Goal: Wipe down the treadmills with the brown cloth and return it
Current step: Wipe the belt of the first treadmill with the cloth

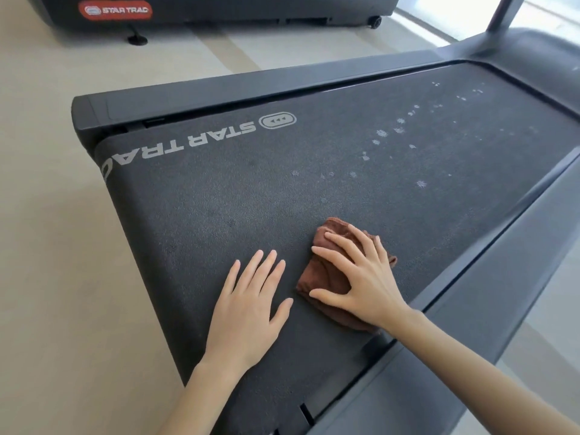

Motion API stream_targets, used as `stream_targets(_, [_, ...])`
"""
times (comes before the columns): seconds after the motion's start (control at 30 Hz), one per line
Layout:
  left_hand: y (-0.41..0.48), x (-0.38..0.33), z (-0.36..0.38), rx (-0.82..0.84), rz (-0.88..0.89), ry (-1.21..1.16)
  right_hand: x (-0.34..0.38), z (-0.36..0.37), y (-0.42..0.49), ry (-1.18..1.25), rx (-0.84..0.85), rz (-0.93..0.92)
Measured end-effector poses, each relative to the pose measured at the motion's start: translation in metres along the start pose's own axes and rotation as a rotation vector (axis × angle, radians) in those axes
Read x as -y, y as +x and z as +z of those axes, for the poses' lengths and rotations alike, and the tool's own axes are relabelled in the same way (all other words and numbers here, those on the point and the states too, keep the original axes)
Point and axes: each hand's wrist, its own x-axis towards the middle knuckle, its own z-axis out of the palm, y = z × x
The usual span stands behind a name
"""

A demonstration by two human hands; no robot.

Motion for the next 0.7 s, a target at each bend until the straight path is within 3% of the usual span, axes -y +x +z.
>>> stream_targets(0.13, [-0.001,-0.002,-0.001,-0.002,-0.004,0.008,-0.019,-0.005,0.027,0.016,-0.085,-0.014])
stream_targets(0.27, [-0.001,-0.002,-0.001,0.008,-0.003,0.016,-0.004,-0.001,0.018,0.140,-0.164,0.117])
stream_targets(0.57, [-0.003,-0.002,0.001,0.015,0.017,0.051,0.024,-0.011,-0.049,0.257,-0.015,0.128])
stream_targets(0.7, [-0.002,-0.001,0.001,0.013,0.022,0.059,0.031,-0.003,-0.038,0.211,-0.066,0.183])
